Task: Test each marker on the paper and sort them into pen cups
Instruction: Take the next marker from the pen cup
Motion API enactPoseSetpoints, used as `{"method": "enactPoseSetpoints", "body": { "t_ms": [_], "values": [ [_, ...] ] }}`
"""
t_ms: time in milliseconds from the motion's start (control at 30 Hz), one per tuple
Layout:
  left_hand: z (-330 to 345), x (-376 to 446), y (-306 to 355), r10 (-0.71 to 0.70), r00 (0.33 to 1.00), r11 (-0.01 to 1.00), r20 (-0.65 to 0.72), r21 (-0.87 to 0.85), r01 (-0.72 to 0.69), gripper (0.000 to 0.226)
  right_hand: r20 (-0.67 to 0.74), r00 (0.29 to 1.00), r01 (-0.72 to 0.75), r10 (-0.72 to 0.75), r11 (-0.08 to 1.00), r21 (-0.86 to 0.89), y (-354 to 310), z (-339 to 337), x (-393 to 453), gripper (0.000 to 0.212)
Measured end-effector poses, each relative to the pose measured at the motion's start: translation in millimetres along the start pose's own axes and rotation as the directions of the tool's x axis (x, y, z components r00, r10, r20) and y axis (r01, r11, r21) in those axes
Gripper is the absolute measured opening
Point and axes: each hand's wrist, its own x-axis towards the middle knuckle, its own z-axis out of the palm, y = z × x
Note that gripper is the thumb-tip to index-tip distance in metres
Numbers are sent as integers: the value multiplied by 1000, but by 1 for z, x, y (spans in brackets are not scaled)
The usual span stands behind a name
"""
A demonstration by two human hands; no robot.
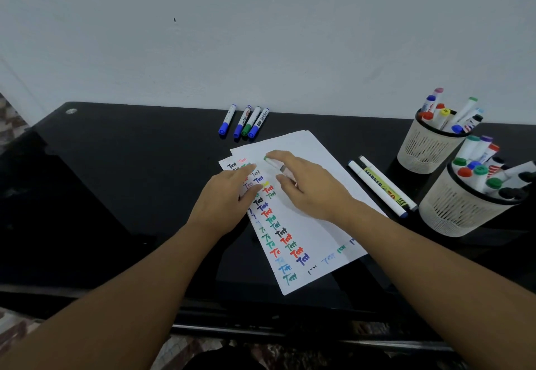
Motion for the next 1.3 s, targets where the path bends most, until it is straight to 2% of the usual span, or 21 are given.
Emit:
{"method": "enactPoseSetpoints", "body": {
  "t_ms": [167,333,467,700,867,967,1067,1133,1200,1300],
  "values": [
    [1,2,-3,52,999,999,-6,15,-52,47,-135,991,-16,27,997,76,3,3,-1,37],
    [1,2,-4,44,999,999,-8,22,-43,46,-226,969,-50,98,977,209,2,5,-1,32],
    [1,3,-3,30,1000,999,-3,24,-30,52,-232,967,-47,105,968,245,-2,-4,-4,48],
    [0,2,0,8,1000,1000,24,28,-9,63,-263,962,0,70,966,257,-6,-4,-4,27],
    [0,1,-1,2,999,1000,40,16,-2,64,-279,953,-17,116,942,334,-7,-6,-6,32],
    [-1,2,-1,1,999,1000,40,19,-2,63,-209,968,-57,138,934,353,-3,-15,-4,44],
    [-1,2,-3,-3,999,1000,52,24,2,63,-138,965,-158,223,915,372,2,-25,-1,46],
    [-1,3,-3,-7,998,1000,62,28,5,64,-104,945,-229,309,857,462,5,-31,-1,43],
    [-1,3,-3,-4,998,999,67,37,1,64,-8,935,-290,354,779,556,10,-39,-4,45],
    [0,3,-6,6,997,999,74,48,-10,66,131,936,-349,327,804,482,17,-47,-13,62]
  ]
}}
